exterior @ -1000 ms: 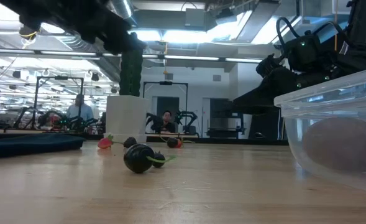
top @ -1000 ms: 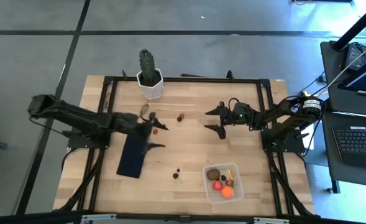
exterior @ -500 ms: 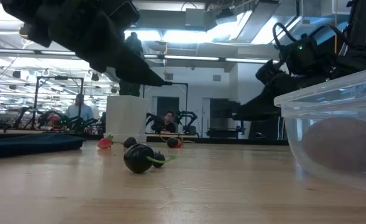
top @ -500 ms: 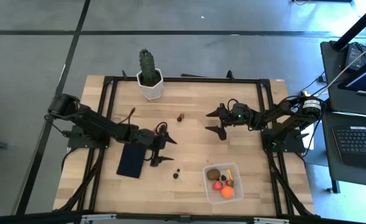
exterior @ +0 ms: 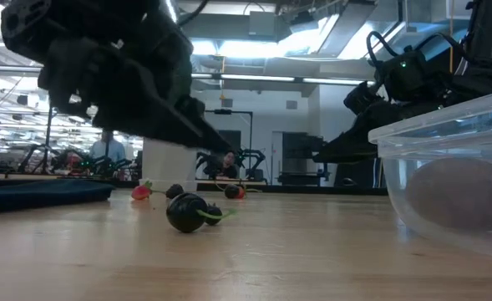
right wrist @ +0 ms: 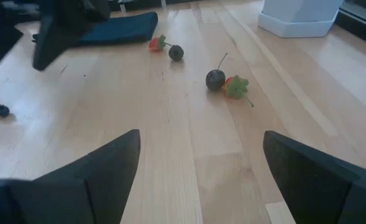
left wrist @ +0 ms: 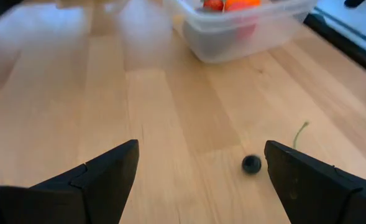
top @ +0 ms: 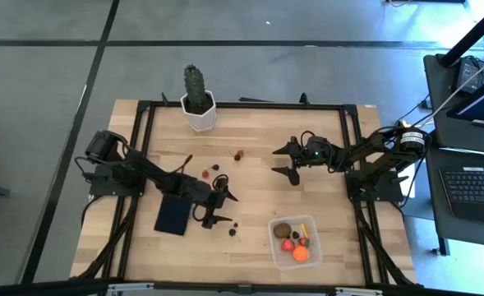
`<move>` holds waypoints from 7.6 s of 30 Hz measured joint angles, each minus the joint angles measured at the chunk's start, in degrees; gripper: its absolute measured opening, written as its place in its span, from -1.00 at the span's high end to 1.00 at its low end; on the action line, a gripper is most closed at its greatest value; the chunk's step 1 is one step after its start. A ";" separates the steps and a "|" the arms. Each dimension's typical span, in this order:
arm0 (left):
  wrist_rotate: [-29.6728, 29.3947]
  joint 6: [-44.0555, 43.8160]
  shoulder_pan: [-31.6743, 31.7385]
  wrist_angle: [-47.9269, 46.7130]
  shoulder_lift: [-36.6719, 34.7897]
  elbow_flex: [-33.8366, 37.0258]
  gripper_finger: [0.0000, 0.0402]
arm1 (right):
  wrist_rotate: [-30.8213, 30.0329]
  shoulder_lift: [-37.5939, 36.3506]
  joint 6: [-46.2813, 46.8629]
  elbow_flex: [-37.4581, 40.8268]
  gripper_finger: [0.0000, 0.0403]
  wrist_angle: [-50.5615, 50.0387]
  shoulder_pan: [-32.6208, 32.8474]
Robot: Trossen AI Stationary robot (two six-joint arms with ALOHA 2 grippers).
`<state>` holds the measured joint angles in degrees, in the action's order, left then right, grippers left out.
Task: Pick and placing Produce into tupperware
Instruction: Put the bottom cherry into the transparent bin, then put the blueberry into the transparent bin
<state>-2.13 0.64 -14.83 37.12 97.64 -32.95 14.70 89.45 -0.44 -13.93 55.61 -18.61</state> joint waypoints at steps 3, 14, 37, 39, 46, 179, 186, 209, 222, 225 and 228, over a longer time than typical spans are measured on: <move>0.95 0.00 0.00 -0.02 1.14 0.00 -0.69 | 0.00 0.00 -0.01 0.00 -0.69 0.01 0.00; 1.42 -4.25 -0.33 0.26 1.54 0.00 -0.66 | 0.00 0.00 0.10 0.00 -0.69 -0.14 0.00; -1.53 -1.73 -7.12 7.96 9.24 -3.30 -0.58 | -0.01 0.00 0.29 0.00 -0.69 -0.65 -0.01; -1.13 -1.54 -7.50 7.94 10.28 -4.42 -0.58 | 0.00 0.00 0.30 0.00 -0.69 -0.72 0.00; -0.82 -1.86 -9.04 8.00 13.02 -6.54 -0.58 | 0.00 0.00 0.39 0.02 -0.69 -1.86 0.00; 2.97 -3.24 2.54 -44.20 19.83 -57.53 0.48 | -0.02 0.02 4.69 0.00 -0.69 -7.03 0.00; 7.19 -2.90 1.52 -44.06 28.98 -66.41 0.50 | -0.02 0.02 4.67 0.02 -0.69 -9.78 0.04; 7.18 -3.21 0.28 -43.93 35.15 -70.14 0.26 | -0.02 0.02 4.67 0.02 -0.69 -11.93 0.04; 8.38 -1.06 0.49 -49.50 30.31 -70.10 -0.23 | 0.00 0.02 6.39 0.02 -0.69 -13.12 0.04; 7.90 0.26 1.85 -56.97 26.41 -70.12 -0.32 | 0.00 0.02 6.72 0.04 -0.69 -13.78 0.04; 7.43 0.91 3.21 -61.94 21.95 -70.09 -0.35 | 0.00 0.02 8.05 0.00 -0.69 -13.82 0.04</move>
<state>5.30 1.55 -11.62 -24.82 119.58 -103.04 14.70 89.47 7.61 -13.93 41.79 -18.57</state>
